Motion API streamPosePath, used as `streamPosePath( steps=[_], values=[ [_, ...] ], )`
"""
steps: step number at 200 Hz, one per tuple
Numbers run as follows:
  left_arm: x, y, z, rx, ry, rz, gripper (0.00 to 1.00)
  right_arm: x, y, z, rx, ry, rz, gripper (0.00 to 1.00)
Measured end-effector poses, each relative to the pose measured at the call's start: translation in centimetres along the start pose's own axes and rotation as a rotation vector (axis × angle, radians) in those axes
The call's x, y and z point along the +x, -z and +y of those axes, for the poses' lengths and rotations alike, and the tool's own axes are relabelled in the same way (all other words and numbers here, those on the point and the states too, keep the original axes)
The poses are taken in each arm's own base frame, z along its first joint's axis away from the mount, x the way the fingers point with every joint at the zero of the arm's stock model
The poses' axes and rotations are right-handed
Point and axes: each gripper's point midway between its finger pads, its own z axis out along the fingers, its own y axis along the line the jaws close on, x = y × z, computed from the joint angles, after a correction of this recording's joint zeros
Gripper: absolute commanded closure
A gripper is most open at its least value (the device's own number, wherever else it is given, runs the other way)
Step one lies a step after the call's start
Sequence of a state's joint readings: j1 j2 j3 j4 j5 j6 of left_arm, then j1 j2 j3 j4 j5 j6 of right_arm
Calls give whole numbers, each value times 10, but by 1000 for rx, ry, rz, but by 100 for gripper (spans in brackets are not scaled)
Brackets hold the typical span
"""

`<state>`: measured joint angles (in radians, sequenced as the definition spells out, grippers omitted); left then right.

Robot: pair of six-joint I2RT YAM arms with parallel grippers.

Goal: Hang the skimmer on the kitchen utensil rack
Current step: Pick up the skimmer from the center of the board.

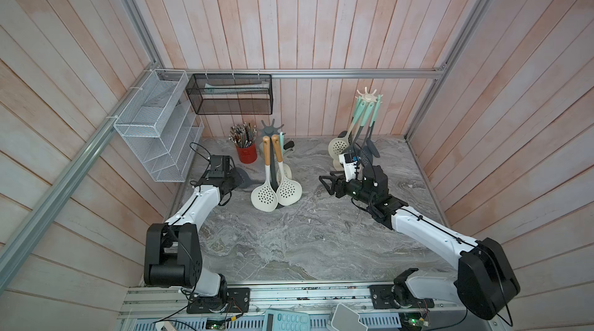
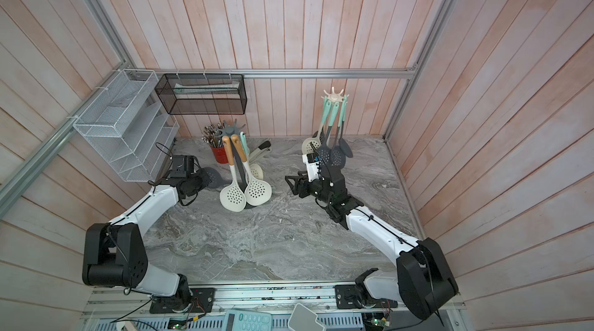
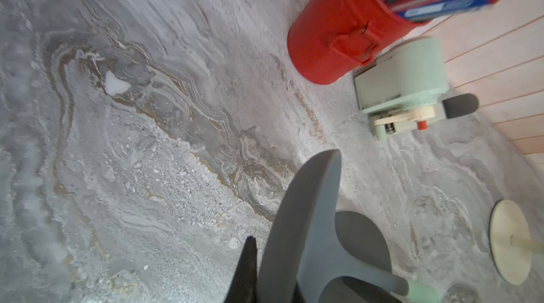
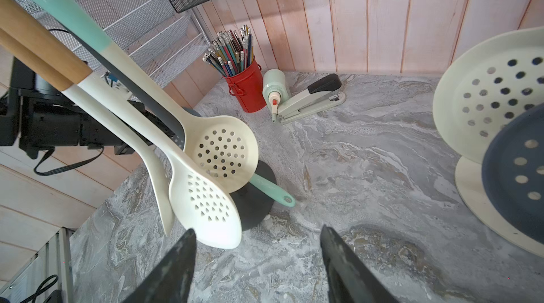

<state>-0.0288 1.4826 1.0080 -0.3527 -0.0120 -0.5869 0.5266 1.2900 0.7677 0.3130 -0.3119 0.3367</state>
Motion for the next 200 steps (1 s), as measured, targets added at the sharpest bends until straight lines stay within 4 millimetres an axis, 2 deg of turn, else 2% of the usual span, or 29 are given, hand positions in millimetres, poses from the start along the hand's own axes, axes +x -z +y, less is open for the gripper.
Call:
streamPosePath(
  steps=[36, 106, 174, 200],
  values=[
    [-15, 20, -4, 15, 1, -64, 95, -2, 1, 1, -2, 3, -5, 32],
    [-22, 27, -2, 20, 37, -85, 96, -7, 5, 3, -5, 11, -21, 32],
    [-41, 55, -13, 108, 124, -153, 97, -8, 5, 3, -5, 14, -23, 32],
    [-45, 59, -7, 161, 208, -155, 98, -8, 5, 4, -6, 14, -23, 32]
  ],
)
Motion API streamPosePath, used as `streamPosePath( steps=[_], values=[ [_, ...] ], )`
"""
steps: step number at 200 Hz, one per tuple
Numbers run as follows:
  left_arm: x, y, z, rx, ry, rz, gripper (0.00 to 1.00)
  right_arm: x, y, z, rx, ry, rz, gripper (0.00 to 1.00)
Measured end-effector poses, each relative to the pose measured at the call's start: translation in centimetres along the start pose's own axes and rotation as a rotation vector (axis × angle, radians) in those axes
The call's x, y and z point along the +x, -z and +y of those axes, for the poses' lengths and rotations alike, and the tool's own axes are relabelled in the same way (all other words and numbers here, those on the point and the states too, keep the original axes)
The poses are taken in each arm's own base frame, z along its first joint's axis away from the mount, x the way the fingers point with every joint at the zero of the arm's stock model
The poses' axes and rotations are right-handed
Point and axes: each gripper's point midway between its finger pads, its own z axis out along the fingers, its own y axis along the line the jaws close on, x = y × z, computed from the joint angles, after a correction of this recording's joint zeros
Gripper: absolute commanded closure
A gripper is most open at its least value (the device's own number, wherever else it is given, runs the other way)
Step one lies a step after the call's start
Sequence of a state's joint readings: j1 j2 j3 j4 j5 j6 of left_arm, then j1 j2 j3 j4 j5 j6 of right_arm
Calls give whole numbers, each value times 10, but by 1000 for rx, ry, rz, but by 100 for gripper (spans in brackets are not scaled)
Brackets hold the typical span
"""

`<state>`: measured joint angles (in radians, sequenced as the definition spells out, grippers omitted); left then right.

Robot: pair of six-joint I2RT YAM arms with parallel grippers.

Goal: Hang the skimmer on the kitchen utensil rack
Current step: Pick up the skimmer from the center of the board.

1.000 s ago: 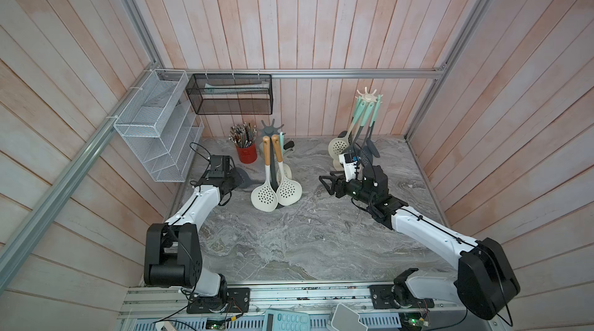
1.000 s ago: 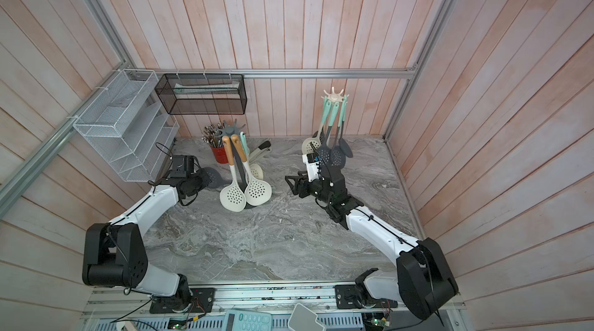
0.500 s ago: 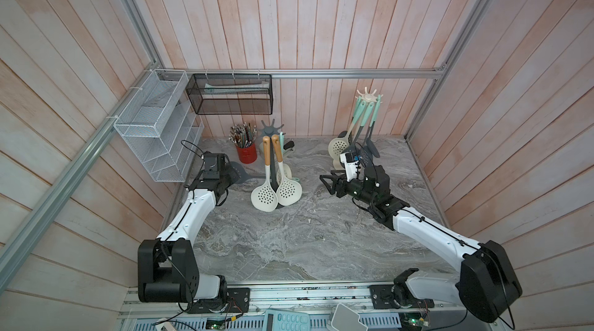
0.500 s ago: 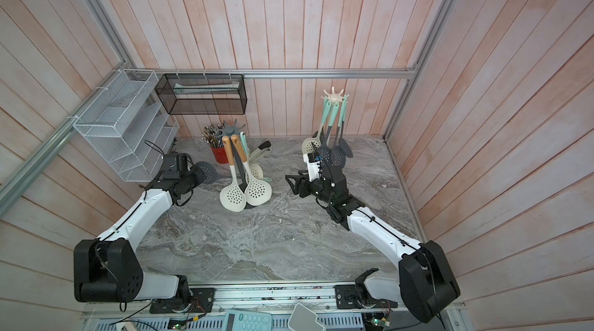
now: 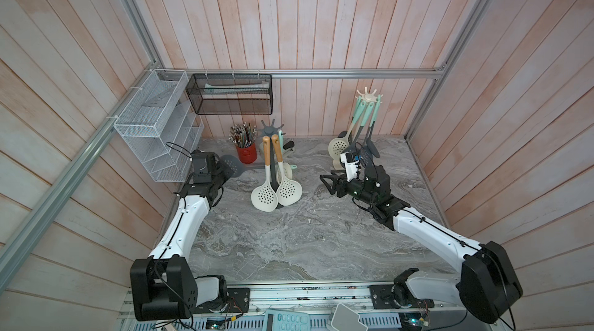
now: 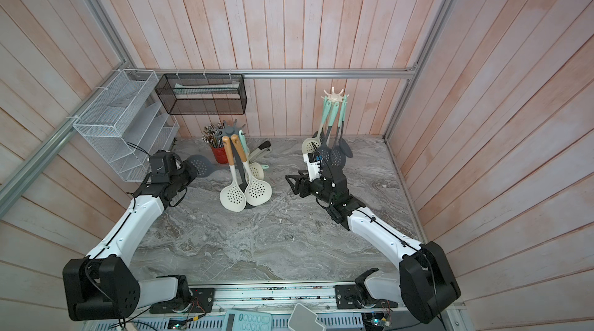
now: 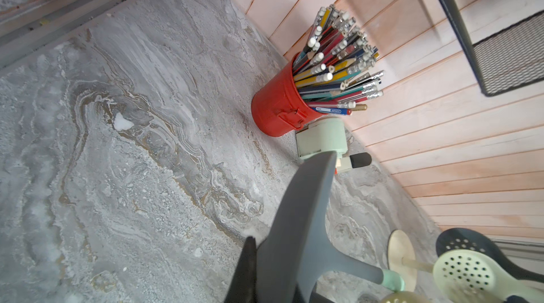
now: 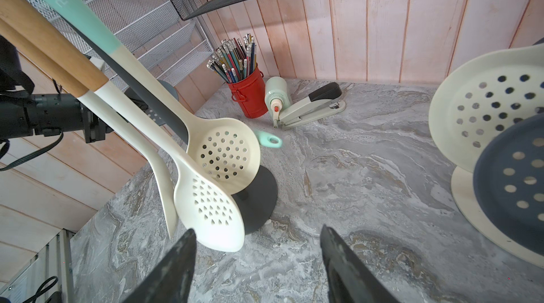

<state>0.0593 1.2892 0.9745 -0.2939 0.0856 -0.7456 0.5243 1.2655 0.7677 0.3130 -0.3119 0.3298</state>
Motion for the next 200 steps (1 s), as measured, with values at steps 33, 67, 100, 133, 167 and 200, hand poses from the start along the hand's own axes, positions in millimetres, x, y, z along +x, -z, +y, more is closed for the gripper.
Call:
streamPosePath(
  steps=[33, 67, 100, 133, 167, 200],
  values=[
    [3, 2, -2, 65, 108, 31, 98, 0, 0, 0, 1, 0, -1, 32],
    [5, 10, -8, 143, 196, 39, 98, -3, 2, 1, -2, 3, -9, 32],
    [12, 13, 2, 173, 303, 56, 98, -6, 2, 3, -8, 7, -22, 32],
    [18, 13, 15, 198, 407, 78, 98, -10, 2, 7, -20, 13, -38, 32],
    [19, 19, 27, 232, 506, 87, 98, -14, 1, 19, -50, 19, -58, 32],
    [13, 32, 36, 276, 577, 68, 98, -25, -1, 39, -90, 34, -92, 33]
  ],
)
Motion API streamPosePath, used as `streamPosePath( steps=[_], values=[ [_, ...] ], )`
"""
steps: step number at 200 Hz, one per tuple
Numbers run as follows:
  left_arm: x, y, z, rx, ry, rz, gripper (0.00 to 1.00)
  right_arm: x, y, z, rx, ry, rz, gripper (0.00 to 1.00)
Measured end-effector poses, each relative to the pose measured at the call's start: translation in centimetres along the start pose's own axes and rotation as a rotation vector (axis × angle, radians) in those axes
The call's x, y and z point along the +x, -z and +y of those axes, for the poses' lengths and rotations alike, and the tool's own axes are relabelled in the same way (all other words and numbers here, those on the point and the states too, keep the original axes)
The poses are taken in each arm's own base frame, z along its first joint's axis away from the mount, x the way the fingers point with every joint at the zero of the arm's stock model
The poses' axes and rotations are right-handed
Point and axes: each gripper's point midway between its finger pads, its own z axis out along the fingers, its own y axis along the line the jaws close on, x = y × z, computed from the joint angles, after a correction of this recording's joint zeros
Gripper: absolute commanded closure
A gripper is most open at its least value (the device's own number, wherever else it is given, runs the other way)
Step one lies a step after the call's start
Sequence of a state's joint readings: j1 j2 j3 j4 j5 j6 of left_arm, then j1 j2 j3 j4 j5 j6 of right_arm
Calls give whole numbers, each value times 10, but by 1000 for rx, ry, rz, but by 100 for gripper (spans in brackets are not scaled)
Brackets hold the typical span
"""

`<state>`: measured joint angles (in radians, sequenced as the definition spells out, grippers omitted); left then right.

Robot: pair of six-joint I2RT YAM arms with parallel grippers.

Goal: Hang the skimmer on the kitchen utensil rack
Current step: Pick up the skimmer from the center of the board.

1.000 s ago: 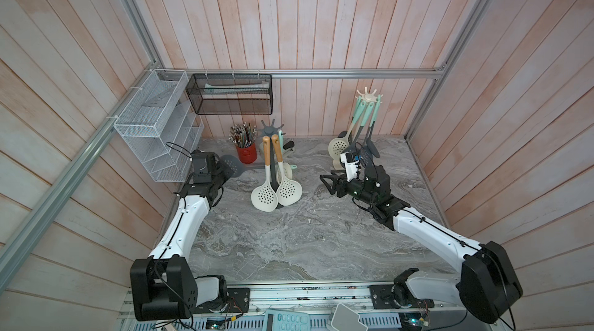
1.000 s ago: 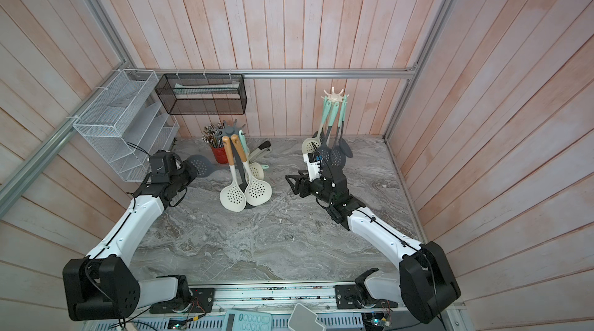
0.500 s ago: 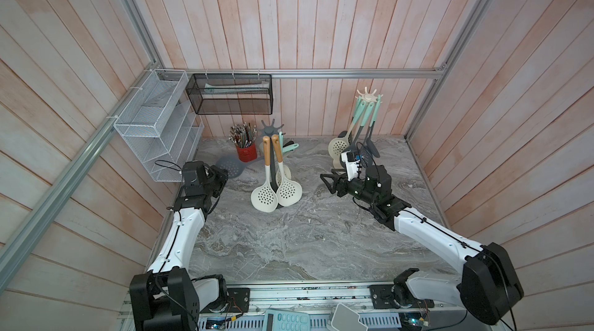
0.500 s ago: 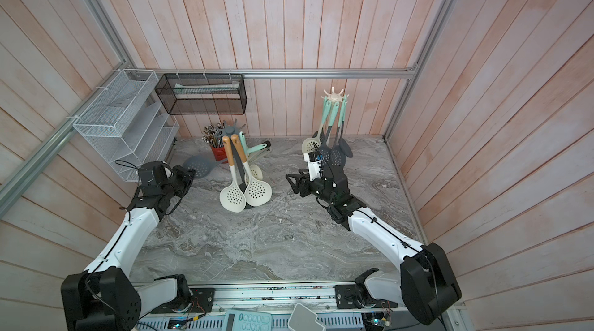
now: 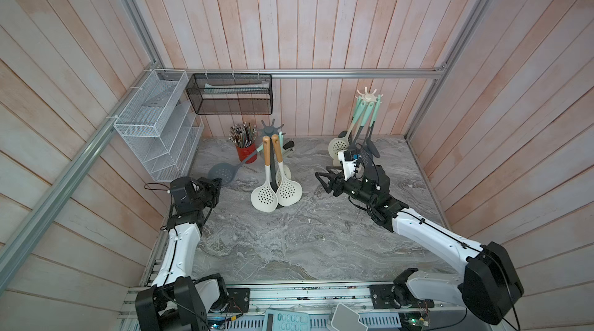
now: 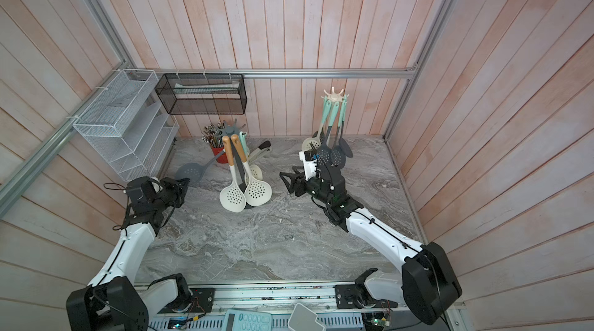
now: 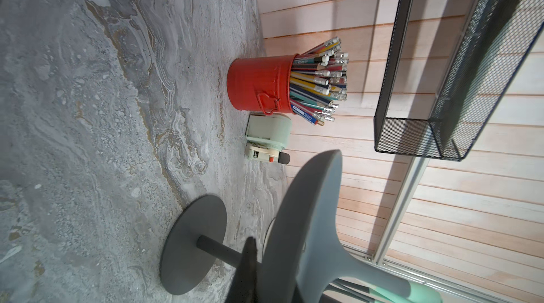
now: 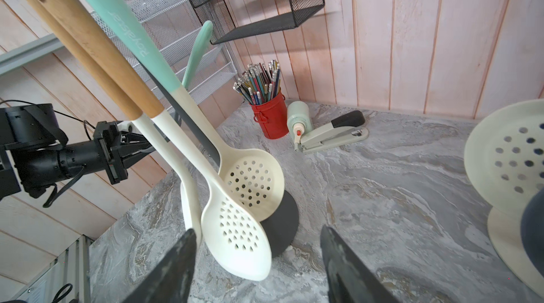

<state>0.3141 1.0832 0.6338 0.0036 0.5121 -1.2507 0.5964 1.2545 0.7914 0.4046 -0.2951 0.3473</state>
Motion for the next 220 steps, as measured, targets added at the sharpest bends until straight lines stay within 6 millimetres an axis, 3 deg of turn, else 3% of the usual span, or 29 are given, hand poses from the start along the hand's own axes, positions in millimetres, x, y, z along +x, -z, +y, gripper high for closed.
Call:
streamPosePath(
  steps=[43, 119, 150, 220],
  values=[
    [-8, 14, 9, 63, 82, 1, 98, -25, -5, 25, -47, 18, -69, 33],
    [-13, 31, 29, 167, 254, 31, 98, -29, -21, 57, -78, 20, -93, 33],
    [-10, 35, 22, 229, 298, 63, 98, -35, -22, 67, -88, 24, -108, 33],
    [-1, 55, -18, 363, 258, 113, 98, -47, -26, 89, -102, 46, -144, 33]
  ],
)
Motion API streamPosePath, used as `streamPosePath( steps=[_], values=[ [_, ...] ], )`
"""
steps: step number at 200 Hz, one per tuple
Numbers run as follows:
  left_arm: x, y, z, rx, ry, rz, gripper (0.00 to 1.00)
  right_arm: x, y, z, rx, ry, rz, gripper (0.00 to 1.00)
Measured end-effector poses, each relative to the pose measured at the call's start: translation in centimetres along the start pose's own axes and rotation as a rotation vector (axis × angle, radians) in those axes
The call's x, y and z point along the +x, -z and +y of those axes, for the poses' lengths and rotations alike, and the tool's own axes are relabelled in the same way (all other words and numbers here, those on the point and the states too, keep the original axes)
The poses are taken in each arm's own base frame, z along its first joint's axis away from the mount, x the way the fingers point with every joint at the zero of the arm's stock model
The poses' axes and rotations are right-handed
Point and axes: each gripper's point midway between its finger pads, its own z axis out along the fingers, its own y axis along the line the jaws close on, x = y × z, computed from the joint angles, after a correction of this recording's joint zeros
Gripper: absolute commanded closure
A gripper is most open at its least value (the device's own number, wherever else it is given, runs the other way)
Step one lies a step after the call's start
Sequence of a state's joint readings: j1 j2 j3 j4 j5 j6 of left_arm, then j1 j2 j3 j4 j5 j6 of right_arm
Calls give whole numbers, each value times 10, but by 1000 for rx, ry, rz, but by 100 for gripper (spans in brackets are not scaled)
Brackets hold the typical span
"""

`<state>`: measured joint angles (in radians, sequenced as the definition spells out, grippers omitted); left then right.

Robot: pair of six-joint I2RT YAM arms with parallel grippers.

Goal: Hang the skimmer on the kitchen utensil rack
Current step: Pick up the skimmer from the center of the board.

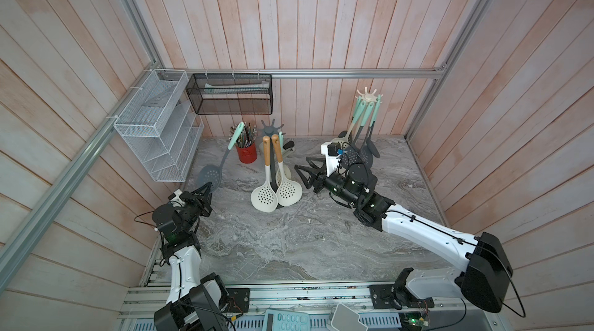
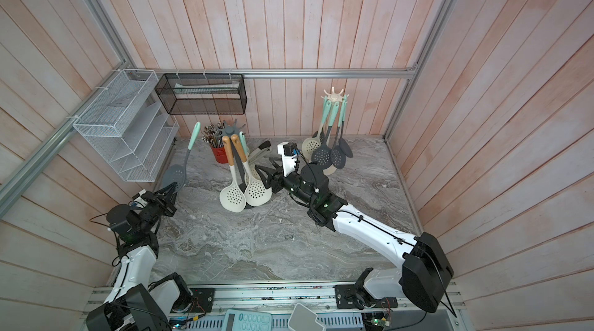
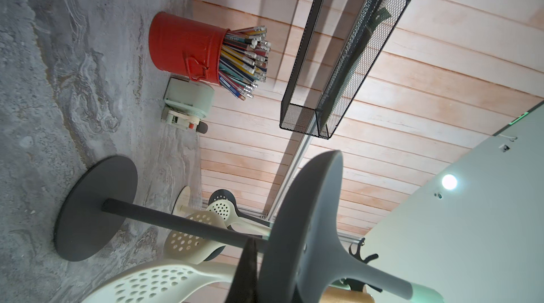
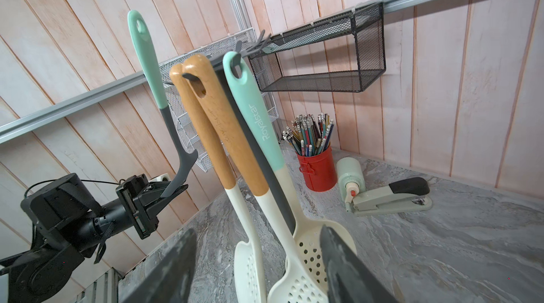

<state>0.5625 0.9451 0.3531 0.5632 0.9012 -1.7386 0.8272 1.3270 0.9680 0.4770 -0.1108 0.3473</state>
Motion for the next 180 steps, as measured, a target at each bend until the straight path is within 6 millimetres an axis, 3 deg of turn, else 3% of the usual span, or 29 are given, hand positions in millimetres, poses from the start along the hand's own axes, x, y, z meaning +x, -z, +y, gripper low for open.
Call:
streamPosePath(
  steps=[31, 97, 180],
  values=[
    [9, 1, -10, 28, -24, 25, 98, -8, -1, 11, -3, 16, -29, 33],
    [50, -8, -24, 54, -120, 145, 98, -26, 0, 45, -36, 40, -129, 33],
    [82, -15, -16, 37, -178, 252, 98, -67, 9, 91, -94, 59, -285, 33]
  ],
)
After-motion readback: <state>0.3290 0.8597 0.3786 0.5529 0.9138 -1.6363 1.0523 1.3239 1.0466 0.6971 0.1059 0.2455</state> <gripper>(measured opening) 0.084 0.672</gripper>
